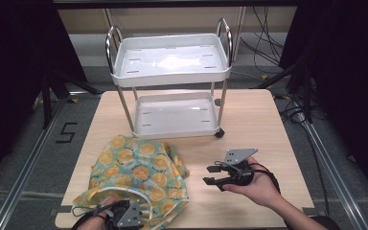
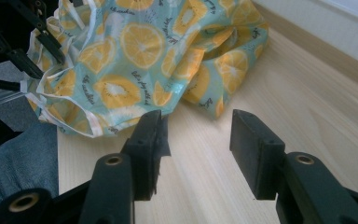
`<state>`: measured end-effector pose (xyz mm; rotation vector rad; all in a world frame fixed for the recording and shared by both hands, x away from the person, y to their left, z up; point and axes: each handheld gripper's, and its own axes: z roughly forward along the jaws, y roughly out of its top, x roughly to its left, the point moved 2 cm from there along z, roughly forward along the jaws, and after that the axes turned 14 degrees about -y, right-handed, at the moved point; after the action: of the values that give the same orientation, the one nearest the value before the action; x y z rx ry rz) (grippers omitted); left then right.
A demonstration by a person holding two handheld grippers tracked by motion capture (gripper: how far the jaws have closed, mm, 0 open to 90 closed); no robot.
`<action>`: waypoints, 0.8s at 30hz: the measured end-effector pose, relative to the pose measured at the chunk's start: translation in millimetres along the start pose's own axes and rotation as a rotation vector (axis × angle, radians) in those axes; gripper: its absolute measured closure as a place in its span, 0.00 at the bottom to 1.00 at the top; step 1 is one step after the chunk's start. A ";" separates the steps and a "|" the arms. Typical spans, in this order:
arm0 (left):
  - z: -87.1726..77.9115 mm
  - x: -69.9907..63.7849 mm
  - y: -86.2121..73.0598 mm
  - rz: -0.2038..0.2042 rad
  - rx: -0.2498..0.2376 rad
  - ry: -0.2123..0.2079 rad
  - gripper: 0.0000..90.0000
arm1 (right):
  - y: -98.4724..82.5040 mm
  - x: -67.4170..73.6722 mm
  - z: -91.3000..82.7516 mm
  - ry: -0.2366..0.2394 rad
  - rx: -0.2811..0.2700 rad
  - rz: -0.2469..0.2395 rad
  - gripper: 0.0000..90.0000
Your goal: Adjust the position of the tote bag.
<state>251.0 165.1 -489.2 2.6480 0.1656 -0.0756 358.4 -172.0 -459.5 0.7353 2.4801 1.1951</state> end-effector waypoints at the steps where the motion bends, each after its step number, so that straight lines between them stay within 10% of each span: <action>1: 0.0 0.0 0.0 0.000 0.000 0.000 0.69 | 0.0 0.0 0.0 0.000 0.000 0.000 0.61; 10: 4.8 2.7 1.8 0.038 0.033 -0.015 0.83 | 0.2 -1.3 -0.3 -0.001 0.003 0.000 0.61; 24: -18.7 9.8 2.3 -0.046 -0.079 0.007 1.00 | 5.0 0.0 -0.5 -0.004 -0.013 -0.011 0.60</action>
<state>261.5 172.8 -472.4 2.5659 0.2268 -0.0731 359.8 -169.7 -455.3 0.7186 2.4678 1.2030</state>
